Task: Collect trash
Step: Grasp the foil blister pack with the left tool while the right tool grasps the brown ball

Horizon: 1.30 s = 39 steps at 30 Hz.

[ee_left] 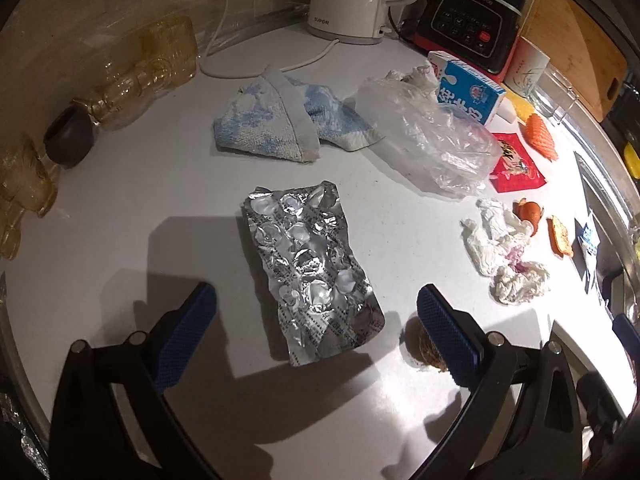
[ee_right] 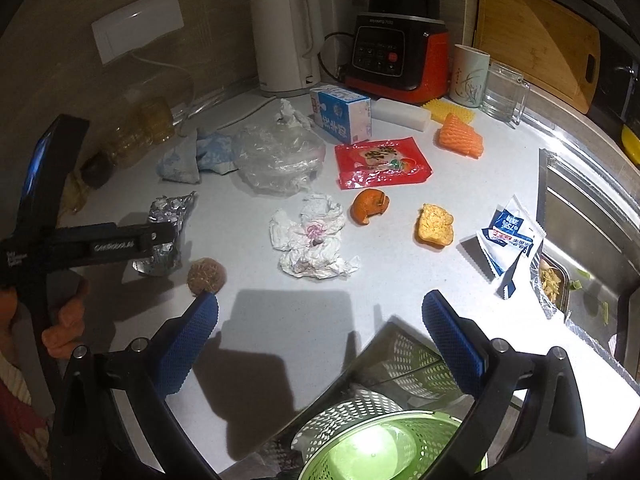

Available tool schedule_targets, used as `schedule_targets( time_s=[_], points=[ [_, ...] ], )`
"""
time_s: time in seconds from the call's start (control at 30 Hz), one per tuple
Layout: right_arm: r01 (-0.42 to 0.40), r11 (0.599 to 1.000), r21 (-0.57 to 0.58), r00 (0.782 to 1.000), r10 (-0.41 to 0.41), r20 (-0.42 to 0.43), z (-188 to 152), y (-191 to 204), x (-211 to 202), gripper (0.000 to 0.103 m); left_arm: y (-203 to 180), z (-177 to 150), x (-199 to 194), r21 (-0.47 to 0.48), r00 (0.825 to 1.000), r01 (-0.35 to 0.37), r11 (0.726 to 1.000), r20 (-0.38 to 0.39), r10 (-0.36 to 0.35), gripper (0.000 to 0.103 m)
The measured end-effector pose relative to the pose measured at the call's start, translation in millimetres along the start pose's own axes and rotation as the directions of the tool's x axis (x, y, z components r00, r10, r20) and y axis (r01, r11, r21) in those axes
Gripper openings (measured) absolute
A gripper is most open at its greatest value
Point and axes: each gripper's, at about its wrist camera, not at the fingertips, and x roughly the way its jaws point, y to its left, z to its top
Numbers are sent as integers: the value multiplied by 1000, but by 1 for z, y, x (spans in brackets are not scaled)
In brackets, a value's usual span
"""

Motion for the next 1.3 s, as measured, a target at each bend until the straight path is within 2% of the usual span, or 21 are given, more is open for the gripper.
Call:
schedule_targets(
  time_s=[0.3, 0.47, 0.5, 0.53, 0.57, 0.63, 0.7, 0.83, 0.97, 1.17, 1.3],
  points=[
    [-28, 999, -45, 999, 27, -25, 0, 24, 19, 101, 6, 16, 42, -69, 995, -25, 997, -95, 19, 97],
    [-37, 995, -90, 999, 34, -33, 2, 38, 28, 101, 5, 18, 49, -72, 995, -39, 997, -92, 32, 94],
    [-45, 995, -90, 998, 42, -36, 3, 40, 30, 100, 4, 19, 50, -64, 994, -56, 996, -94, 49, 91],
    [-54, 995, -89, 998, 51, -38, 3, 41, 32, 97, 3, 18, 49, -57, 994, -74, 996, -90, 69, 82],
    [-65, 994, -85, 997, 61, -41, 4, 42, 34, 95, 2, 18, 48, -54, 993, -88, 995, -84, 83, 78],
    [-90, 992, -84, 995, 86, -50, 4, 46, 39, 89, -2, 19, 46, -57, 995, -73, 996, -77, 69, 64],
    [-99, 990, -96, 994, 93, -61, 4, 51, 43, 85, -5, 19, 43, -56, 996, -54, 997, -69, 51, 55],
    [-122, 987, -107, 991, 114, -77, 5, 59, 51, 83, -7, 18, 38, -71, 998, -7, 997, -65, 2, 50],
    [-152, 983, -102, 986, 144, -85, 7, 65, 57, 82, 1, 17, 36, -80, 998, 17, 997, -58, -22, 49],
    [-154, 983, -99, 983, 142, -118, 9, 74, 73, 69, 16, 9, 22, -60, 1000, 15, 998, -25, -16, 48],
    [-179, 980, -91, 976, 165, -139, 10, 77, 84, 50, 24, 4, 8, -46, 1000, 13, 999, -4, -13, 48]
  ],
)
